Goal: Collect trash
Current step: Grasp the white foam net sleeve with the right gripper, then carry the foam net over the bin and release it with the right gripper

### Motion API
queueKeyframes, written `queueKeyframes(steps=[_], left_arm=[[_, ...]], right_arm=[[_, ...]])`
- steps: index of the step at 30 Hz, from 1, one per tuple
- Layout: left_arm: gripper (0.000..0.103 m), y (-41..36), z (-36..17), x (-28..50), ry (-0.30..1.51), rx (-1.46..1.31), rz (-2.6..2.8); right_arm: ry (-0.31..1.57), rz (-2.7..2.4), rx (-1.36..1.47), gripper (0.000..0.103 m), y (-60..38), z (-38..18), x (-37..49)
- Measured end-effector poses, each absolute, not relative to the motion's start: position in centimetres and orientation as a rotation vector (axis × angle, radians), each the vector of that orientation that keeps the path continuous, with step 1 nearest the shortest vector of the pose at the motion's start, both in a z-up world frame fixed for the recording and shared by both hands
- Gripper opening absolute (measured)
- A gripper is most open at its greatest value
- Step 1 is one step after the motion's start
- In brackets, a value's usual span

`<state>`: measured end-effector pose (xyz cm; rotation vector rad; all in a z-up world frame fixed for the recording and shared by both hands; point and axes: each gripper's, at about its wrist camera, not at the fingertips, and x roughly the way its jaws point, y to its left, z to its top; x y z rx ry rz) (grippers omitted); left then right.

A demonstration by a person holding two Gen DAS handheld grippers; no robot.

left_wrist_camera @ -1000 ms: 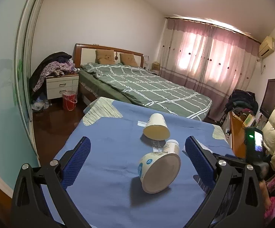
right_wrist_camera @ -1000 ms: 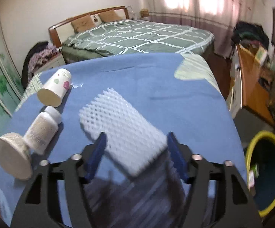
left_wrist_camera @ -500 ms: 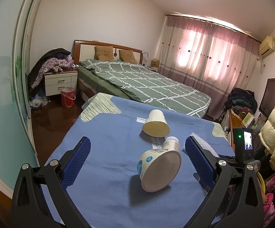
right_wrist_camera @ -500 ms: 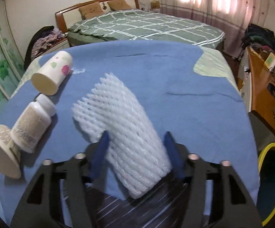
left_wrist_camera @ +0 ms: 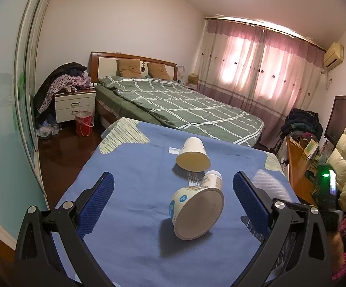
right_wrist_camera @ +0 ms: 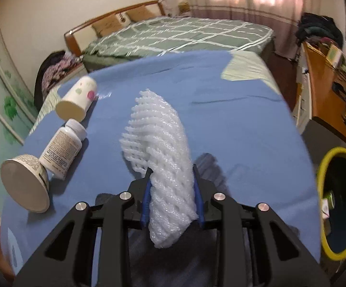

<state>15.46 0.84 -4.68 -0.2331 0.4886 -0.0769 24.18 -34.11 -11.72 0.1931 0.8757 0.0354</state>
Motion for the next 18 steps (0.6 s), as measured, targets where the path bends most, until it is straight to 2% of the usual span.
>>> queueKeyframes(steps=[11,18], left_arm=[[0.098,-1.5,-4.7,15.0,0.499,-0.195,-0.111],[0.098,-3.1,-4.8,15.0,0.514,-0.166,-0.127]], right_arm=[[0.723,-0.322,0.374,0.029,-45.4,-10.7,16.1],[0.706,-0.516,0.465,0.031,-52.4,-12.0,12.7]])
